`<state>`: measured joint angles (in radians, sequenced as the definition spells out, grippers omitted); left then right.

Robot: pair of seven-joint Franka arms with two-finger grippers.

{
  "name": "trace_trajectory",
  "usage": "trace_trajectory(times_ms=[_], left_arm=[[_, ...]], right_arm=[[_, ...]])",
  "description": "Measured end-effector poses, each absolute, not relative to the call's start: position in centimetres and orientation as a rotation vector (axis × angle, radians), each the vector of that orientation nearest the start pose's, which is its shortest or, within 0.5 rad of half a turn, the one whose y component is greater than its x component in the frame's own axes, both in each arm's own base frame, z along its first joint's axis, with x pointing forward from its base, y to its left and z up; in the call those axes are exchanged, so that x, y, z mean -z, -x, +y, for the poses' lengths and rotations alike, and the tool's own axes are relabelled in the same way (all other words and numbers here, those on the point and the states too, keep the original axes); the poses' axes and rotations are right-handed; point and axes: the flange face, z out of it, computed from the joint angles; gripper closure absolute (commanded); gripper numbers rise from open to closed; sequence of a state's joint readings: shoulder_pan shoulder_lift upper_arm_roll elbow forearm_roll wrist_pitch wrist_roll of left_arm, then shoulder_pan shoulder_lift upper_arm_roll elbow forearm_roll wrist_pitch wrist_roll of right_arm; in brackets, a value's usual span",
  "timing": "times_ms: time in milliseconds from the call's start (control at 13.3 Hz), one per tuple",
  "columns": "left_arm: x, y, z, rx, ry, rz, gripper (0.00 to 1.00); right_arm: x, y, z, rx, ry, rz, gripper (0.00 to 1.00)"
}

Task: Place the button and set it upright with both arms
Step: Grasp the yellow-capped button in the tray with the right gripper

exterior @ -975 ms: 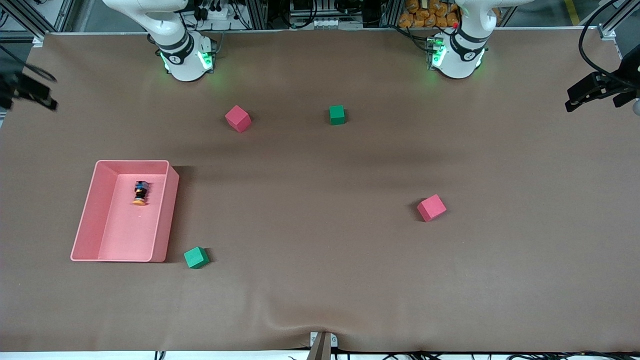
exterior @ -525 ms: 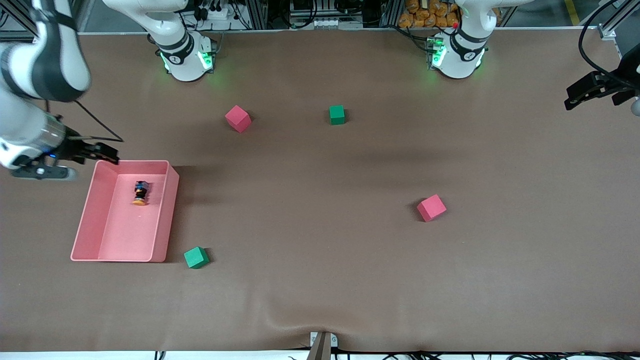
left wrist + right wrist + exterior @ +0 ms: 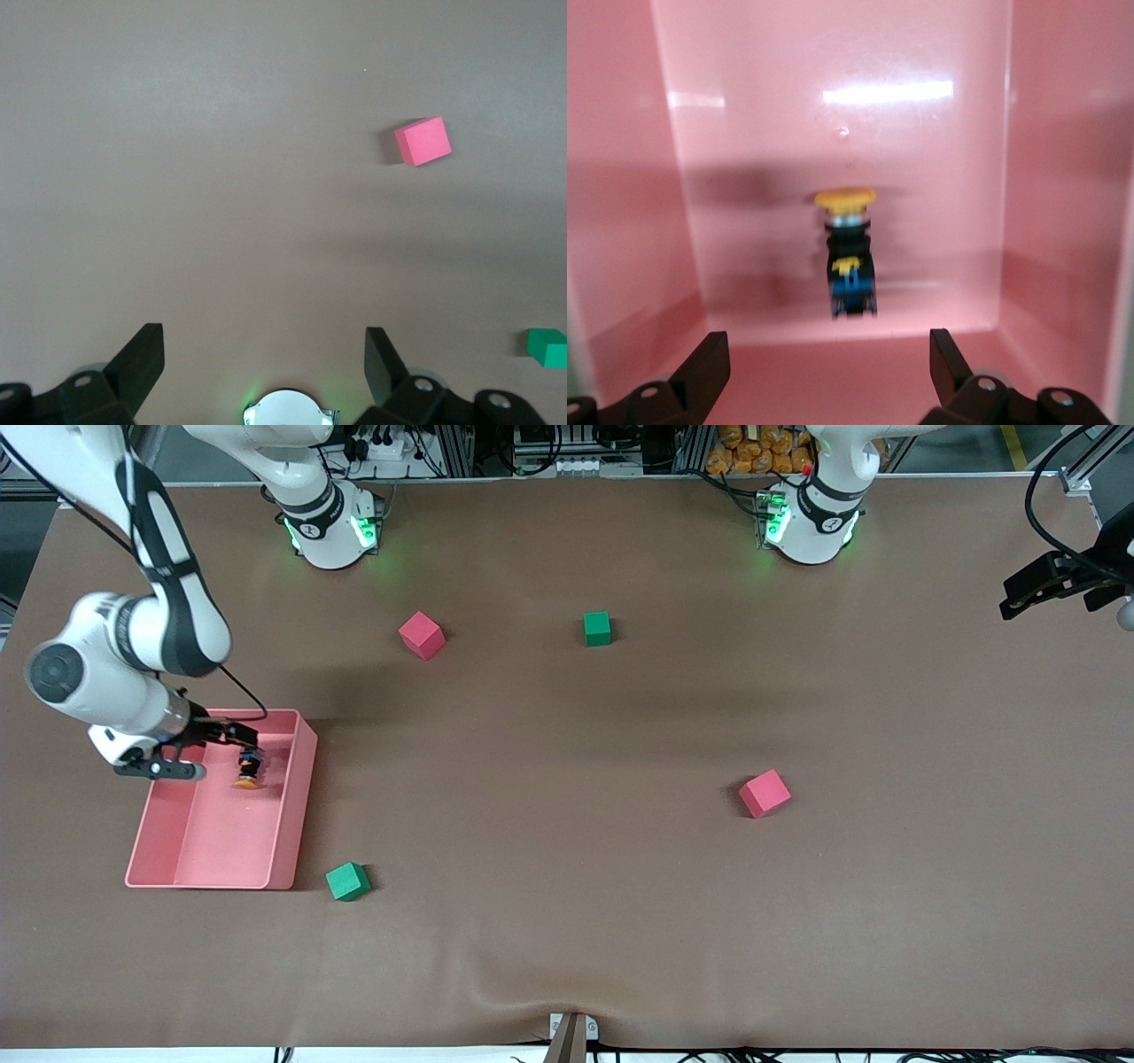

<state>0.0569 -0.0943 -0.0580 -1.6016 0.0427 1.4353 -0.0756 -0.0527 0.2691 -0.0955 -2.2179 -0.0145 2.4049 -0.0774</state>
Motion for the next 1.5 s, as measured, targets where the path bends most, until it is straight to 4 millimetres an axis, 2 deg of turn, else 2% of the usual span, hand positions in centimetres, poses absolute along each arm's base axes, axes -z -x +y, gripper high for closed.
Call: trace_trajectory(times_ms=[150, 300, 675, 1050, 1125, 1200, 1275, 1500], left_arm=[[-64.9, -51.1, 0.3, -0.109, 3.087, -0.122, 0.00], [-64.9, -51.1, 0.3, -0.109, 3.087, -0.122, 0.00], [-64.9, -51.1, 0.3, -0.111, 3.087, -0.122, 0.00], [-64.9, -51.1, 0.3, -0.111, 3.087, -0.122, 0.00], [-64.9, -51.1, 0.3, -0.111, 3.087, -0.122, 0.00], [-64.9, -51.1, 0.3, -0.111, 3.087, -0.122, 0.00], [-64.9, -51.1, 0.3, -0.111, 3.087, -0.122, 0.00], [-64.9, -51.1, 0.3, -0.111, 3.087, -0.122, 0.00]], right_arm=[[-21.3, -53.6, -9.4, -0.121, 3.170, 0.063, 0.00], [-19.2, -53.1, -10.2, -0.160, 3.167, 0.063, 0.00], [-16.5, -52.3, -10.0, -0.231, 3.158, 0.059, 0.00], [-16.0, -52.3, -9.9, -0.226, 3.160, 0.060, 0.00], [-15.8, -52.3, -9.9, -0.226, 3.160, 0.060, 0.09], [-15.7, -52.2, -9.9, -0.228, 3.160, 0.060, 0.33], [-15.5, -52.2, -9.9, -0.230, 3.160, 0.059, 0.51], [-15.1, -52.1, -9.8, -0.238, 3.158, 0.056, 0.93]])
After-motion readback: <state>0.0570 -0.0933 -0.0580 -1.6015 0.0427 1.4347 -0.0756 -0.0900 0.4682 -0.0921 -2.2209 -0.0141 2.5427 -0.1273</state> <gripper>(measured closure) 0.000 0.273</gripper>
